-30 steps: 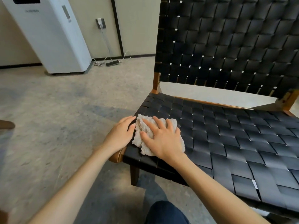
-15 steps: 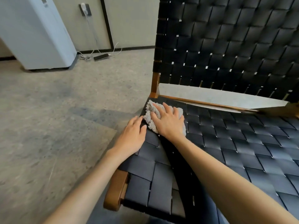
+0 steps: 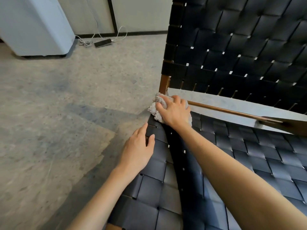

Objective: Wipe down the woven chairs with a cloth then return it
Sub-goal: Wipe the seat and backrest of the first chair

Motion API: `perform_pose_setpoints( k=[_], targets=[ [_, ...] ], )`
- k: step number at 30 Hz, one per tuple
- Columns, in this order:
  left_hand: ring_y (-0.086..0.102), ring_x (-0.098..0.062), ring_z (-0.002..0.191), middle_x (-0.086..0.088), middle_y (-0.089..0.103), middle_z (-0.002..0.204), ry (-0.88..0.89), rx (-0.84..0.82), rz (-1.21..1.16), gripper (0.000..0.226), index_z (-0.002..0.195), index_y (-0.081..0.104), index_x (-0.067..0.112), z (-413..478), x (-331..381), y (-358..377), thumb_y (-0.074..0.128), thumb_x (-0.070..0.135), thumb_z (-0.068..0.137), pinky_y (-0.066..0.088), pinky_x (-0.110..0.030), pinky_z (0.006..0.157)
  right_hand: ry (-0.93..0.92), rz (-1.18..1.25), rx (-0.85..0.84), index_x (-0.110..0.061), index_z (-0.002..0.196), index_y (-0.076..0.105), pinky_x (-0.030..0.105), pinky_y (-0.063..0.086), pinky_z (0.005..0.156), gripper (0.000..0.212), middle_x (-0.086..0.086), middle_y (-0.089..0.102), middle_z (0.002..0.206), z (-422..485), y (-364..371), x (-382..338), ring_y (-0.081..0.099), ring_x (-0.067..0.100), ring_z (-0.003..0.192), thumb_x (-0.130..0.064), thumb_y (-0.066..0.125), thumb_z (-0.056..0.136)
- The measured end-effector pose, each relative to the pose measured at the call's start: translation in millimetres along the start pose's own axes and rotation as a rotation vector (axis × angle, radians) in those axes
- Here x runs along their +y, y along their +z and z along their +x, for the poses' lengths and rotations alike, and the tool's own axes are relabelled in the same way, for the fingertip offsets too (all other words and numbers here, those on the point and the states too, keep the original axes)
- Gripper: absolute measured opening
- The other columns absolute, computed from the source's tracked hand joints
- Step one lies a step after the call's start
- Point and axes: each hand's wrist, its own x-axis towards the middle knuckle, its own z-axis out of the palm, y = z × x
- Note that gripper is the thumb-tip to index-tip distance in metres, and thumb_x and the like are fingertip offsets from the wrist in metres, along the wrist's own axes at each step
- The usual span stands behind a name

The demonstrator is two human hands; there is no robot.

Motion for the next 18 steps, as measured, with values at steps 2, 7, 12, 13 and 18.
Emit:
perform_pose_setpoints(
  k=[2,7,12,13,18],
  targets=[
    [0.037,-0.018,0.134,-0.003,0.039,0.148,-0.002,0.017,-0.014,0.052,0.146,0.032,0.014,-0.5,0.3,0.5,0.044,0.030,0.098,0.023,-0.020,0.104,-0.004,0.007,0.008,-0.047,0.137,0.042,0.052,0.023,0.106,0.046,0.005,0.039,0.139,3.0,-0.3,-1.9,0.028,0.030,0.131,-0.057,0.033,0.093],
    [0.038,-0.018,0.134,-0.004,0.042,0.147,-0.013,0.015,-0.042,0.052,0.145,0.035,0.013,-2.4,2.4,-2.0,0.047,0.029,0.097,0.025,-0.021,0.105,-0.021,-0.057,-0.018,-0.046,0.139,0.040,0.051,0.026,0.100,0.050,0.007,0.038,0.134,-4.1,-5.5,-1.7,0.030,0.029,0.125,-0.063,0.033,0.092],
    [0.040,-0.019,0.133,-0.006,0.045,0.145,-0.017,0.028,-0.072,0.052,0.144,0.038,0.011,-6.1,-2.4,-2.2,0.049,0.030,0.096,0.029,-0.026,0.107,-0.033,-0.032,-0.035,-0.043,0.138,0.044,0.052,0.027,0.100,0.048,0.007,0.039,0.132,-11.8,-5.2,-6.1,0.029,0.027,0.127,-0.056,0.035,0.093],
    [0.040,-0.019,0.133,-0.005,0.045,0.144,-0.015,0.029,-0.071,0.053,0.144,0.038,0.012,-8.9,-4.6,-2.2,0.049,0.031,0.096,0.030,-0.028,0.107,-0.041,-0.015,-0.042,-0.042,0.138,0.045,0.052,0.028,0.100,0.048,0.006,0.040,0.133,-15.9,-5.1,-7.3,0.029,0.027,0.127,-0.054,0.035,0.092],
    [0.047,-0.019,0.127,-0.003,0.050,0.140,-0.122,-0.025,-0.214,0.048,0.141,0.043,0.015,-13.1,-6.4,-7.3,0.046,0.034,0.097,0.035,-0.026,0.100,-0.081,0.015,-0.085,-0.038,0.139,0.045,0.049,0.034,0.099,0.049,0.008,0.042,0.133,-35.5,-12.0,-10.3,0.033,0.029,0.126,-0.049,0.038,0.092]
  ],
)
